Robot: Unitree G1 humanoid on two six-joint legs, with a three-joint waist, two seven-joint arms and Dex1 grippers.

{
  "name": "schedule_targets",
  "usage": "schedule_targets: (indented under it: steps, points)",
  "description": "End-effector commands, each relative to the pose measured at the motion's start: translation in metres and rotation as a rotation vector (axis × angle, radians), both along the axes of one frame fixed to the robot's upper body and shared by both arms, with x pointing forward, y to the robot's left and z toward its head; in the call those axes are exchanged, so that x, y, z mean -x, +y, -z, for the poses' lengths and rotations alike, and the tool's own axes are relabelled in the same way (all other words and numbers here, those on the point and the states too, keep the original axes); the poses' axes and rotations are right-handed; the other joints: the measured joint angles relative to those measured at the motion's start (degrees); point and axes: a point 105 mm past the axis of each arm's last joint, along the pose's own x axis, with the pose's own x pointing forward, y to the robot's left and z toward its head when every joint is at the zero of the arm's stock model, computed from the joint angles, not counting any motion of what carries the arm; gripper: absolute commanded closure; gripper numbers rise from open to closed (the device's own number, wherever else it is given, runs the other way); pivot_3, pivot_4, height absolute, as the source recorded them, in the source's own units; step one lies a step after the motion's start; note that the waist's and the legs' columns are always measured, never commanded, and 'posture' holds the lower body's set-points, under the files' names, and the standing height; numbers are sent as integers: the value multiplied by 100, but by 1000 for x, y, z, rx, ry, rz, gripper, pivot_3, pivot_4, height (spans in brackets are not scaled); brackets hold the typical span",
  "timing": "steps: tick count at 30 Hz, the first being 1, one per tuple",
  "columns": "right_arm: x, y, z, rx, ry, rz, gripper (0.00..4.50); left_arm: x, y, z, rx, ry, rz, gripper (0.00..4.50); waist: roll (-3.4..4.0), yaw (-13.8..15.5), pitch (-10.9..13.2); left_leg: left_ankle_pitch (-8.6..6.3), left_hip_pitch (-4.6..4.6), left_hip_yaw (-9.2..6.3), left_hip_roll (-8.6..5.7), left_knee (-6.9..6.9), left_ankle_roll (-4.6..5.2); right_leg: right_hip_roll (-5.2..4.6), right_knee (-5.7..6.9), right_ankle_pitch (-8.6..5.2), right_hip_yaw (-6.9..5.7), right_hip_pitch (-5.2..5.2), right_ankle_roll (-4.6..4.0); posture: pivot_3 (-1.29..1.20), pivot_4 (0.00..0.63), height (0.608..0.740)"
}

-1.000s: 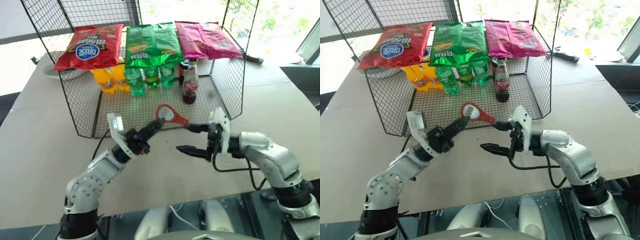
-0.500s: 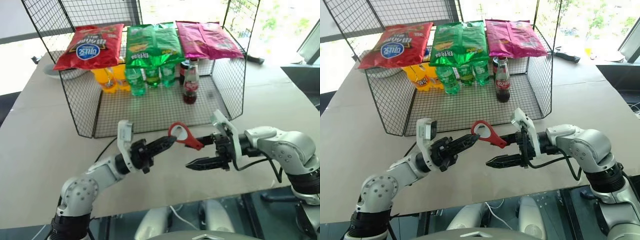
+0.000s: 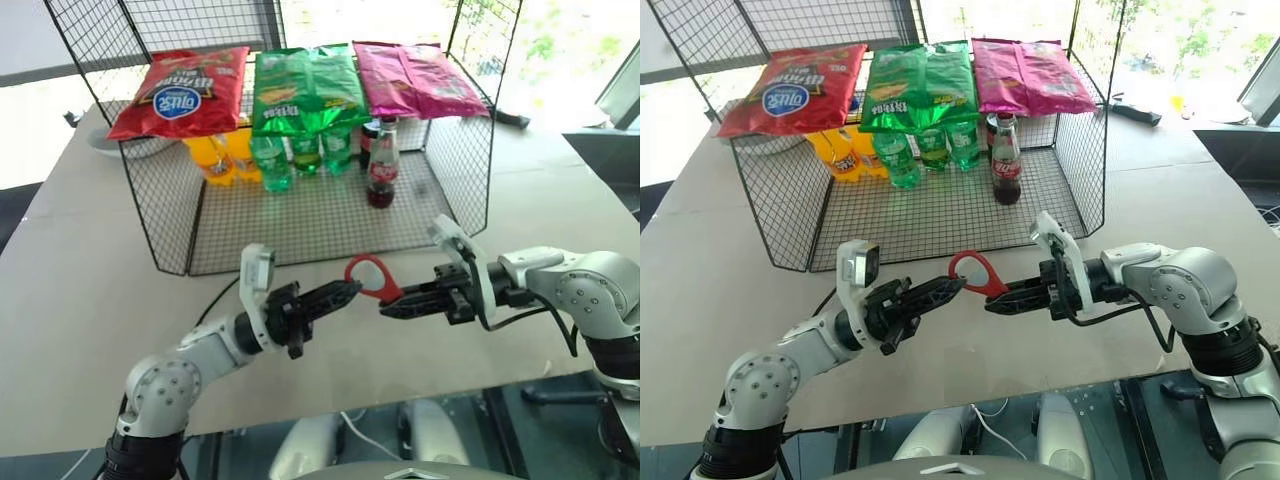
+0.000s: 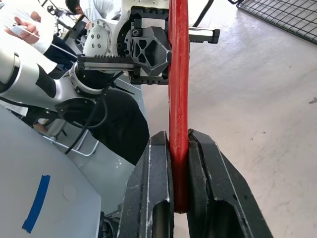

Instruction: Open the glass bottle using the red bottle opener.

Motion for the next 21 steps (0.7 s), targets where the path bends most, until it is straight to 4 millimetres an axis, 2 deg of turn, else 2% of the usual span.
schedule_targets:
  steps: [1,7,11,12,13,17,18,21]
  points:
    - [15,6,-8,-21,-29,-97,4488,-4,3,-1,-8,-11,-41,4500,0,1,0,0,0,0,0,0,0,0,0,0,0,0,0,0,150,740]
    - [14,5,-1,-2,-13,-70,4488,-16,8,-1,-10,-18,-127,4500,0,3,0,0,-1,0,-1,0,0,0,-1,0,-1,0,0,0,150,740]
    - [7,1,3,-16,0,10,4500,-24,15,-9,11,-65,-208,3198,0,7,0,0,-1,-2,0,0,0,0,-1,0,-1,0,0,0,150,740]
    - [5,-1,4,-16,-7,43,4500,-27,18,-11,14,-77,-236,2518,0,7,0,0,-1,-1,0,0,0,-2,-1,0,0,0,0,0,150,740]
    - [1,-3,5,-16,-12,80,4500,-28,20,-13,16,-87,-257,2246,-1,6,0,0,-1,-1,-1,0,0,-3,-1,0,1,0,0,0,150,740]
    - [-8,-11,9,-22,-53,192,4500,-37,27,-16,1,-130,-338,318,-1,9,0,0,-2,-2,-1,0,0,-2,-1,0,-1,0,0,0,150,740]
    - [-12,-13,9,-26,-71,230,4500,-40,28,-17,-7,-145,-359,35,-1,9,0,0,-2,-2,-1,0,0,-1,-2,0,-1,0,0,0,150,740]
    - [-28,-17,4,-67,-156,370,4500,-54,28,-20,-31,-217,-414,35,-1,20,1,0,-2,-2,-1,2,-1,1,-1,0,-3,0,1,0,150,740]
